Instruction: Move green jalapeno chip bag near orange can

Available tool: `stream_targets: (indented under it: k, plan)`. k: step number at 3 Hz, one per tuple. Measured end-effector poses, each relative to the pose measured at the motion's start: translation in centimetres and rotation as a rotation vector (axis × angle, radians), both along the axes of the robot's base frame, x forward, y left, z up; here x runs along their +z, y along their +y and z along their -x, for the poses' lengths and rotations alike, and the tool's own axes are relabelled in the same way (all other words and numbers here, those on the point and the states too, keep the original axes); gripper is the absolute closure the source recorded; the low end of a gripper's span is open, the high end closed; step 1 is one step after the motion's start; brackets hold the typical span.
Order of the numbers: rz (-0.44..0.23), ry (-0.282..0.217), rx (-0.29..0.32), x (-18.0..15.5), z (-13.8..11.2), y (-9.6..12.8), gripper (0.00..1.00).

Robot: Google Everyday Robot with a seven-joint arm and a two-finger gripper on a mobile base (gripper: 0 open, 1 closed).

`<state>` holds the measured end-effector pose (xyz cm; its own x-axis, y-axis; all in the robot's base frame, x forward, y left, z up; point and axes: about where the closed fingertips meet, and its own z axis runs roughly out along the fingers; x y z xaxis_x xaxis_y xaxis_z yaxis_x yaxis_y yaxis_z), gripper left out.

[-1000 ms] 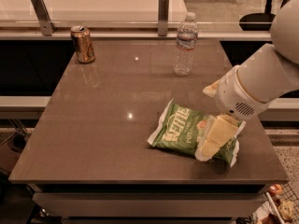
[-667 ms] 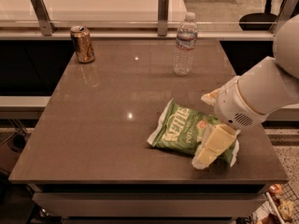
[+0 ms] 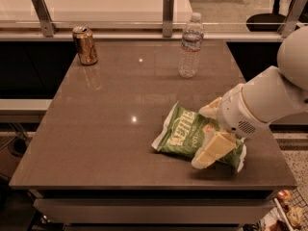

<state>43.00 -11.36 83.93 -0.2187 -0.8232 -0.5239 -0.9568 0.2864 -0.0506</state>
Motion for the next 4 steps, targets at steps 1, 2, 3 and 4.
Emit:
stream_targets:
  k: [1,2,3,4]
  plan:
    - [0.002,-0.004,0.001,0.18,0.09,0.06,0.42]
    - [0.004,-0.007,0.002,0.35,0.17,0.12,0.64]
    - [0.006,-0.011,0.002,0.52,0.25,0.18,0.88]
    - [0.008,-0.014,0.003,0.67,0.33,0.23,1.0]
